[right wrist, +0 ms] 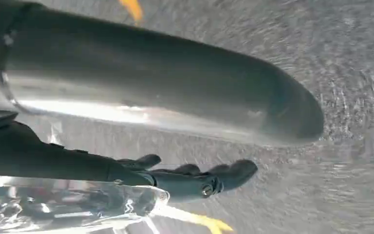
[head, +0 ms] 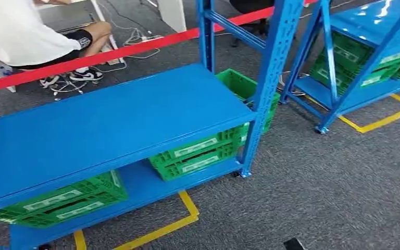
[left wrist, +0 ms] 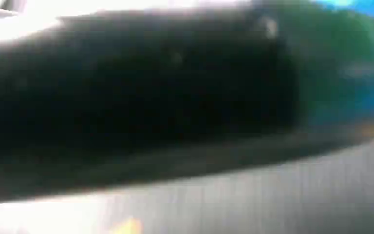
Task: Take the parts from the cabinet and place them on the table.
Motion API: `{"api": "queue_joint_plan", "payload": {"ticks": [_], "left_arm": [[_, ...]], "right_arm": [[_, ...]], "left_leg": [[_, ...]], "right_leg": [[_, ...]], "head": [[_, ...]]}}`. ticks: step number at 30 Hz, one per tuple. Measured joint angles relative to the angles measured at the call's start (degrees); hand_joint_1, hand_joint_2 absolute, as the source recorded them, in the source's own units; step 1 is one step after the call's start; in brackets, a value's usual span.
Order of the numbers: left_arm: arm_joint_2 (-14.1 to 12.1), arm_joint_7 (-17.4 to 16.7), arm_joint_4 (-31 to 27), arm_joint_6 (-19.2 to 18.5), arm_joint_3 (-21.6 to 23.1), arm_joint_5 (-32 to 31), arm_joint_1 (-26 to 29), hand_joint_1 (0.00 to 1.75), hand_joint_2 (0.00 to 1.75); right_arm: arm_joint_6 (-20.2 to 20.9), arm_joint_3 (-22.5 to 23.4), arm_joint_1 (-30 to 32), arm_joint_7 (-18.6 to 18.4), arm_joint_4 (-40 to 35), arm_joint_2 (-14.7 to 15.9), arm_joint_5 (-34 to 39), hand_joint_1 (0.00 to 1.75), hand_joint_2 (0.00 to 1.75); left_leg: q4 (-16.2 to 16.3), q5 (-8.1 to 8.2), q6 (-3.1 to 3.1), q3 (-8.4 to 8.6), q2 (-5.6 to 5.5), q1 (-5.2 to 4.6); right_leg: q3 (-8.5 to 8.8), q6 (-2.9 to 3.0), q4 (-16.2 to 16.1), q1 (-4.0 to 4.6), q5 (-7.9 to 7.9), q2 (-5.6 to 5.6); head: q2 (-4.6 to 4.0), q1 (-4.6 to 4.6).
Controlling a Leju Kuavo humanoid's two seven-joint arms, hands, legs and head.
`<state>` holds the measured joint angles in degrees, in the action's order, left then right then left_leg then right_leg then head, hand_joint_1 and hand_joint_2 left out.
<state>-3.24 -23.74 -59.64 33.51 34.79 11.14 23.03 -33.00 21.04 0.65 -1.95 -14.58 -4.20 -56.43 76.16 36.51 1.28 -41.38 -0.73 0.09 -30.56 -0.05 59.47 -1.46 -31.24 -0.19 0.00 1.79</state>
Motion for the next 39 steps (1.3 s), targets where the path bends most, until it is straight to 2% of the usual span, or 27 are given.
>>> {"api": "queue_joint_plan", "payload": {"ticks": [1, 2, 4, 5, 6, 11, 12, 13, 14, 16, 17, 18, 20, 21, 22, 23, 26, 27, 28, 29, 31, 32, 34, 35, 36, 37, 39], "left_arm": [[5.65, -0.54, -2.25, 0.97, -7.98, 1.67, 0.8, 0.0, 0.0], [8.01, -0.56, -3.84, 1.54, -14.7, 2.2, 0.89, 0.0, 0.0], [12.47, -0.63, -5.83, 1.32, -26.55, 1.75, 0.86, 0.0, 0.0], [13.35, -0.69, -6.35, -0.3, -31.61, 0.63, 0.86, 0.0, 0.0], [13.8, -0.69, -6.42, -0.87, -32.99, 0.29, 0.85, 0.0, 0.0], [14.38, -0.69, -6.48, -1.44, -34.21, 0.03, 0.81, 0.0, 0.0], [15.59, -0.72, -6.52, -2.99, -37.69, -0.61, 0.62, 0.0, 0.0], [18.06, -0.72, -6.57, -4.91, -44.11, -1.57, 0.72, 0.0, 0.0], [21.01, -0.26, -6.55, -6.63, -51.86, -3.23, -0.05, 0.0, 0.0], [21.9, 0.14, -6.46, -7.64, -54.79, -3.6, -0.76, 0.0, 0.0], [22.12, 0.14, -6.31, -7.99, -55.75, -3.8, -0.93, 0.0, 0.0], [22.51, 0.16, -6.13, -8.14, -56.71, -3.97, -1.07, 0.0, 0.0], [22.8, 0.16, -5.93, -8.29, -57.89, -3.99, -1.33, 0.0, 0.0], [22.82, 0.16, -5.87, -8.33, -58.28, -4.01, -1.44, 0.0, 0.0], [22.82, 0.16, -5.85, -8.33, -58.74, -4.04, -1.6, 0.0, 0.0], [22.82, 0.16, -5.8, -8.42, -59.09, -4.04, -1.7, 0.0, 0.0], [22.82, 0.27, -5.43, -8.71, -60.03, -3.17, -1.83, 0.0, 0.0], [22.82, 0.27, -5.37, -8.62, -60.16, -2.62, -1.76, 0.0, 0.0], [22.8, 0.27, -5.34, -8.4, -60.14, -2.15, -1.72, 0.0, 0.0], [22.8, 0.27, -5.34, -8.09, -60.1, -1.74, -1.79, 0.0, 0.0], [22.8, -0.06, -5.43, -7.85, -59.33, -1.2, -1.38, 0.0, 0.0], [22.8, -0.1, -5.48, -7.89, -59.07, -1.13, -1.01, 0.0, 0.0], [22.8, -0.23, -6.05, -8.03, -58.59, -1.61, -0.07, 0.0, 0.0], [22.8, -0.26, -6.44, -8.07, -58.35, -2.0, 0.26, 0.0, 0.0], [22.8, -0.26, -6.77, -8.07, -58.15, -2.24, 0.53, 0.0, 0.0], [22.8, -0.26, -7.12, -8.18, -57.93, -2.55, 0.57, 0.0, 0.0], [22.8, -0.26, -7.68, -9.19, -57.61, -4.36, 0.84, 0.0, 0.0]], "right_arm": [[-0.22, -1.5, 0.03, -1.82, 0.19, -0.17, -3.86, 0.0, 0.0], [-0.46, -2.79, -0.12, -2.68, 0.3, -0.31, -5.72, 0.0, 0.0], [-0.22, -5.2, -0.62, -4.67, 0.55, -0.39, -10.27, 0.0, 0.0], [0.28, -7.17, -0.65, -5.61, 0.72, -0.48, -13.91, 0.0, 0.0], [0.44, -7.83, -0.66, -6.01, 0.79, -0.48, -14.9, 0.0, 0.0], [0.59, -8.44, -0.66, -6.24, 0.83, -0.48, -15.71, 0.0, 0.0], [0.9, -10.3, -0.61, -6.77, 1.01, -0.48, -17.45, 0.0, 0.0], [1.36, -13.4, -0.63, -7.29, 1.27, -0.5, -19.02, 0.0, 0.0], [2.52, -17.86, -0.7, -6.83, 1.44, -0.55, -21.95, 0.0, 0.0], [3.28, -19.85, -0.33, -6.7, 1.77, -0.55, -23.04, 0.0, 0.0], [3.37, -20.52, -0.2, -6.61, 1.9, -0.55, -23.33, 0.0, 0.0], [3.37, -21.16, -0.13, -6.61, 1.95, -0.55, -23.53, 0.0, 0.0], [3.37, -21.94, -0.18, -6.61, 1.94, -0.55, -23.66, 0.0, 0.0], [3.37, -22.31, -0.2, -6.61, 1.97, -0.55, -23.68, 0.0, 0.0], [3.45, -22.64, -0.21, -6.57, 2.19, -0.55, -23.72, 0.0, 0.0], [3.48, -22.93, -0.29, -6.5, 2.27, -0.55, -23.83, 0.0, 0.0], [4.0, -24.01, -0.23, -6.48, 2.36, -0.55, -24.64, 0.0, 0.0], [4.04, -24.21, -0.28, -6.73, 2.38, -0.5, -24.75, 0.0, 0.0], [4.07, -24.32, -0.28, -6.72, 2.4, -0.46, -24.81, 0.0, 0.0], [4.11, -24.5, -0.17, -6.81, 2.45, -0.46, -24.81, 0.0, 0.0], [4.28, -24.74, 0.22, -6.98, 2.62, -0.46, -24.75, 0.0, 0.0], [4.33, -24.78, 0.34, -6.99, 2.73, -0.46, -24.68, 0.0, 0.0], [4.44, -24.94, 0.39, -7.01, 2.84, -0.46, -24.27, 0.0, 0.0], [4.44, -24.98, 0.37, -6.97, 2.84, -0.46, -23.88, 0.0, 0.0], [4.46, -24.98, 0.34, -6.83, 2.84, -0.46, -23.41, 0.0, 0.0], [4.74, -24.96, 0.39, -6.49, 2.88, -0.46, -22.75, 0.0, 0.0], [7.62, -24.78, -0.1, -5.5, 2.99, -0.46, -20.66, 0.0, 0.0]], "left_leg": [[0.37, -0.89, -0.2, -0.76, 0.11, 0.17], [-1.54, -2.85, -0.44, -0.05, 0.22, 0.19], [-10.48, -7.91, -1.76, 5.03, 1.22, -0.66], [-15.06, -9.12, -2.8, 7.95, 3.22, -1.54], [-16.41, -8.53, -3.22, 8.62, 4.68, -2.05], [-16.75, -8.15, -3.39, 8.7, 5.07, -2.14], [-17.09, -8.2, -3.26, 8.82, 4.81, -2.05], [-17.11, -8.35, -3.27, 8.65, 3.54, -2.22], [-18.92, -9.51, -3.5, 9.54, 1.41, -1.13], [-18.91, -9.4, -3.63, 9.57, -0.16, -1.15], [-18.9, -9.38, -3.62, 9.65, -0.87, -1.14], [-18.9, -9.31, -3.56, 9.82, -1.66, -1.12], [-18.85, -9.04, -3.18, 10.35, -3.11, -1.01], [-18.77, -8.83, -2.86, 10.49, -3.68, -0.97], [-18.52, -8.57, -2.47, 10.39, -4.12, -1.27], [-18.36, -8.61, -2.28, 10.24, -4.68, -1.28], [-18.5, -8.85, -1.61, 9.91, -5.93, -0.83], [-17.89, -8.29, -1.34, 9.86, -4.61, -0.79], [-16.07, -6.88, -0.92, 8.98, -1.97, -0.88], [-12.01, -4.51, -0.59, 6.94, -0.75, -0.71], [-2.98, -0.74, -0.2, 2.3, -0.13, -0.4], [-0.69, -0.45, -0.08, 1.01, -0.05, -0.21], [-3.59, -3.59, -0.05, 2.21, 0.12, 0.02], [-7.82, -6.12, -0.17, 4.36, 0.54, 0.03], [-13.31, -8.7, -0.47, 7.29, 2.03, -0.08], [-16.95, -9.13, -0.71, 9.2, 3.86, -0.32], [-18.02, -8.48, -1.15, 9.68, 3.53, -0.67]], "right_leg": [[0.04, -0.01, 0.0, 0.29, -0.17, -1.0], [0.15, 0.08, -0.03, 0.75, -0.31, -2.13], [0.23, 0.1, -0.18, 1.04, -0.69, -3.64], [0.63, 0.03, -0.31, 1.02, -0.86, -4.1], [0.89, -0.01, -0.34, 0.91, -0.9, -4.25], [0.96, -0.15, -0.33, 1.01, -1.03, -4.38], [1.06, -0.48, -0.44, 1.16, -1.24, -4.8], [1.45, -0.89, -0.93, 1.02, -1.22, -6.08], [-0.35, -1.69, 4.55, 0.95, -5.08, -0.65], [-5.91, -2.04, 14.57, 0.79, -8.92, -0.07], [-7.24, -2.16, 16.05, 0.79, -8.54, -0.04], [-7.23, -2.22, 14.6, 0.76, -6.46, -0.04], [-3.94, -2.24, 6.0, 0.64, -0.59, 0.44], [-1.76, -2.34, 0.82, 0.37, 1.92, 2.43], [-1.15, -2.22, -0.48, 0.24, 0.96, 4.95], [-0.6, -1.49, -0.76, 0.2, 1.4, 4.04], [-0.39, -0.49, -0.92, 0.62, 1.61, 2.69], [-0.28, -0.08, -1.2, 0.38, 1.81, 2.0], [-0.22, 0.13, -1.22, 0.46, 1.72, 1.59], [-0.21, 0.48, -1.22, 0.55, 1.58, 0.76], [-0.18, 0.68, -1.22, 0.63, 1.32, -0.91], [-0.15, 0.69, -1.21, 0.65, 1.23, -1.67], [0.06, 0.6, -1.21, 0.69, 0.95, -3.0], [0.39, 0.46, -1.21, 0.69, 0.8, -3.55], [0.76, 0.31, -1.21, 0.69, 0.58, -4.21], [0.46, -0.04, -1.22, 0.79, 0.34, -4.41], [0.68, -0.88, -1.22, 1.07, -0.2, -5.19]], "head": [[0.0, -0.06], [0.0, -0.29], [0.0, -0.13], [0.0, -0.11], [0.0, -0.06], [0.0, -0.02], [0.0, -0.15], [0.0, -0.09], [0.0, -0.22], [0.0, -0.35], [0.0, -0.39], [0.0, -0.37], [0.0, -0.35], [0.0, -0.44], [0.0, -0.52], [0.0, -0.37], [0.0, -0.43], [0.0, -0.46], [0.0, 0.0], [0.0, 0.07], [0.0, 0.07], [0.0, 0.09], [0.0, 0.07], [0.0, 0.09], [0.0, 0.07], [0.0, 0.09], [0.0, -0.2]]}}
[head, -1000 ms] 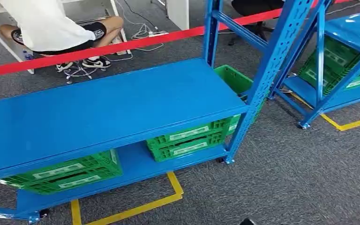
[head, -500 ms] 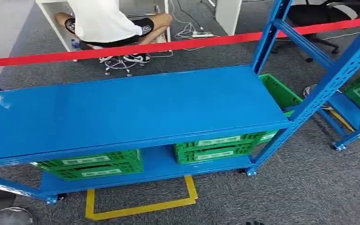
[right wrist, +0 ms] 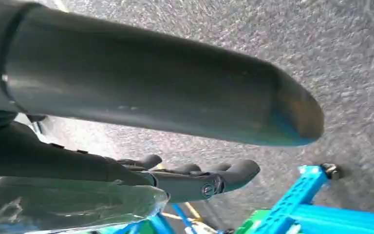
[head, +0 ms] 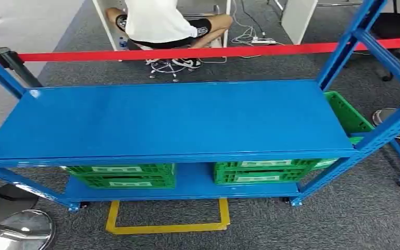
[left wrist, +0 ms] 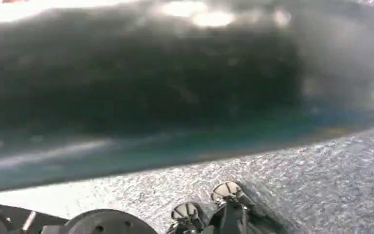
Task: Take the parts from the cabinet and place them on the table.
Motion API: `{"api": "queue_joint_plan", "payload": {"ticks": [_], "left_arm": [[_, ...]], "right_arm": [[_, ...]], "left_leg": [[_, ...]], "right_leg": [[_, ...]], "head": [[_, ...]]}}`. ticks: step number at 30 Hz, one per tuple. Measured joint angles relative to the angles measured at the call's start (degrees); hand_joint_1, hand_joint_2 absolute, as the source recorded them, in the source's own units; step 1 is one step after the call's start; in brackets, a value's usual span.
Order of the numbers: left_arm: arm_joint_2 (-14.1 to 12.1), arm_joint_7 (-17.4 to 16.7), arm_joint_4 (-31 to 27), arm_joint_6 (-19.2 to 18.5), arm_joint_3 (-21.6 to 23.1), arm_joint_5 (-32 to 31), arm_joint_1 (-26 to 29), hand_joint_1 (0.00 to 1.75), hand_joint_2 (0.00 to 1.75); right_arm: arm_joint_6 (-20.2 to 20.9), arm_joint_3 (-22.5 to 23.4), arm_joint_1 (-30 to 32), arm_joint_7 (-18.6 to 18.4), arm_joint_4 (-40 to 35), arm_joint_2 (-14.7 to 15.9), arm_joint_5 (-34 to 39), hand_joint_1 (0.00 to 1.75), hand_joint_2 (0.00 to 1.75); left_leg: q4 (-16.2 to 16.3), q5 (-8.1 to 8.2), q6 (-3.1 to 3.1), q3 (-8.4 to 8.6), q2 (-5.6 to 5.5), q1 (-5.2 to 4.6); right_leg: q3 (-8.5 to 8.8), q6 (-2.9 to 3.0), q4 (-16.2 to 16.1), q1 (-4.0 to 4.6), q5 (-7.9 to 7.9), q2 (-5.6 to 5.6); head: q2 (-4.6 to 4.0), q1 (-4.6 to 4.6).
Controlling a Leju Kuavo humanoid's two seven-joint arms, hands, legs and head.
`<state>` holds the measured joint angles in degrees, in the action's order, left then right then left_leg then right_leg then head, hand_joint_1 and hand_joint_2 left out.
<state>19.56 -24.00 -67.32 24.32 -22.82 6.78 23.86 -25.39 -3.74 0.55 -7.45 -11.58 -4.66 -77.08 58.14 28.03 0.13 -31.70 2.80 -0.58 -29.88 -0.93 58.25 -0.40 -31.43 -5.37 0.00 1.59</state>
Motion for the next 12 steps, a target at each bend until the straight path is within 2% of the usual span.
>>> {"api": "queue_joint_plan", "payload": {"ticks": [1, 2, 5, 9, 11, 12], "left_arm": [[0.02, -0.04, -0.11, -1.06, -0.02, -1.48, 0.31, 0.0, 0.0], [0.02, -0.11, -0.16, -2.01, -0.04, -2.88, 0.55, 0.0, 0.0], [0.02, -0.83, -0.99, -5.22, -0.22, -6.26, 1.13, 0.0, 0.0], [0.02, -0.9, -1.55, -6.07, -0.17, -6.94, 1.41, 0.0, 0.0], [0.02, -1.07, -1.75, -6.69, -0.17, -7.22, 1.59, 0.0, 0.0], [0.02, -1.4, -1.9, -8.11, -0.24, -7.9, 1.76, 0.0, 1.75]], "right_arm": [[2.34, 0.5, -0.37, 0.28, 0.02, 0.0, 1.45, 0.0, 0.0], [3.78, 0.94, -0.6, 0.44, 0.02, 0.0, 2.56, 0.0, 0.0], [6.09, 2.4, -0.79, 0.24, 0.02, 0.0, 4.69, 0.0, 0.0], [6.57, 3.32, -0.95, 0.04, 0.02, 0.0, 5.09, 0.0, 0.0], [6.66, 3.67, -1.0, 0.02, 0.02, 0.0, 5.11, 0.0, 0.0], [6.99, 3.76, -1.08, -0.09, 0.02, 0.0, 5.2, 0.0, 0.0]], "left_leg": [[-0.16, -0.4, 0.53, 0.16, -0.19, 0.07], [-0.14, -0.23, 0.62, 0.22, -0.19, 0.02], [-0.14, -0.02, 0.21, 0.24, -0.19, -0.07], [-0.12, 0.07, -0.08, 0.24, -0.18, -0.07], [-0.12, 0.16, -0.22, 0.29, -0.18, -0.09], [-0.12, 0.2, -0.28, 0.33, -0.18, -0.1]], "right_leg": [[0.12, 0.65, 0.23, 0.09, -0.64, -0.04], [0.14, 1.62, 0.19, 0.06, -0.13, 0.05], [0.56, 1.05, -0.41, 0.01, 0.1, 0.08], [1.1, 0.48, -0.81, 0.0, 0.27, 0.13], [1.09, 0.38, -0.93, -0.05, 0.28, 0.13], [1.06, 0.22, -0.97, -0.06, 0.24, 0.13]], "head": [[0.0, 0.13], [0.0, 0.04], [0.0, 0.11], [0.0, 0.13], [0.0, 0.13], [0.0, 0.09]]}}
